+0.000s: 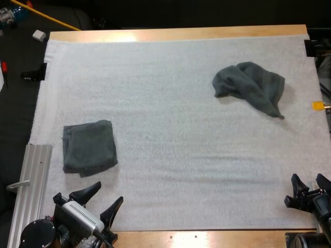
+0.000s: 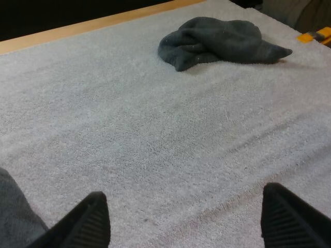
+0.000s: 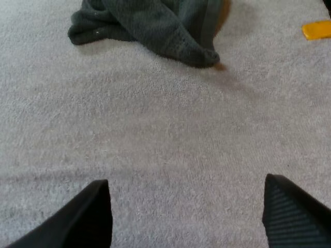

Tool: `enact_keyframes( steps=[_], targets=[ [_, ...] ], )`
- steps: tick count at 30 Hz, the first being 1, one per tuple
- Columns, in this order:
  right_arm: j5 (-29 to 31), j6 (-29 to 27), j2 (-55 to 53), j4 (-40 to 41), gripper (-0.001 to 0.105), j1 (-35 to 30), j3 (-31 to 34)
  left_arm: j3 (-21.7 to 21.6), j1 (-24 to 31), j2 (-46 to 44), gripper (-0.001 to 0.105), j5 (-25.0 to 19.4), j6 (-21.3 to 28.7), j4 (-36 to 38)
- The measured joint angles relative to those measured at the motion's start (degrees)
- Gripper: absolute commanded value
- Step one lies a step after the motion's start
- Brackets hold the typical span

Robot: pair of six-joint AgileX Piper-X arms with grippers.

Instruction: Pick towel from pile, fold and stack

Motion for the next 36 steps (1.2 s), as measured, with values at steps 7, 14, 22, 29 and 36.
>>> enact_keyframes(
  steps=[7,14,22,29,36],
  targets=[
    [-1.56,0.9,3.3,0.68,0.06,0.0,-5.58,-2.31,0.0,3.42,0.061,2.88,-0.14,-0.57],
    [-17.52,0.73,15.48,1.67,0.06,0.0,-17.43,-10.25,-5.58,11.61,0.061,6.3,-1.14,-5.5],
    [-16.83,0.47,19.19,-0.33,0.06,0.0,-18.75,-11.41,-6.7,13.47,0.061,6.68,-1.46,-6.47],
    [-10.37,1.35,30.22,-7.89,0.06,0.0,-18.63,-11.43,-6.7,13.68,0.061,6.77,-1.46,-6.49],
    [-7.31,6.21,44.0,-18.14,0.06,0.0,-18.54,-11.43,-6.66,14.15,0.061,6.77,-1.46,-6.49]
  ],
)
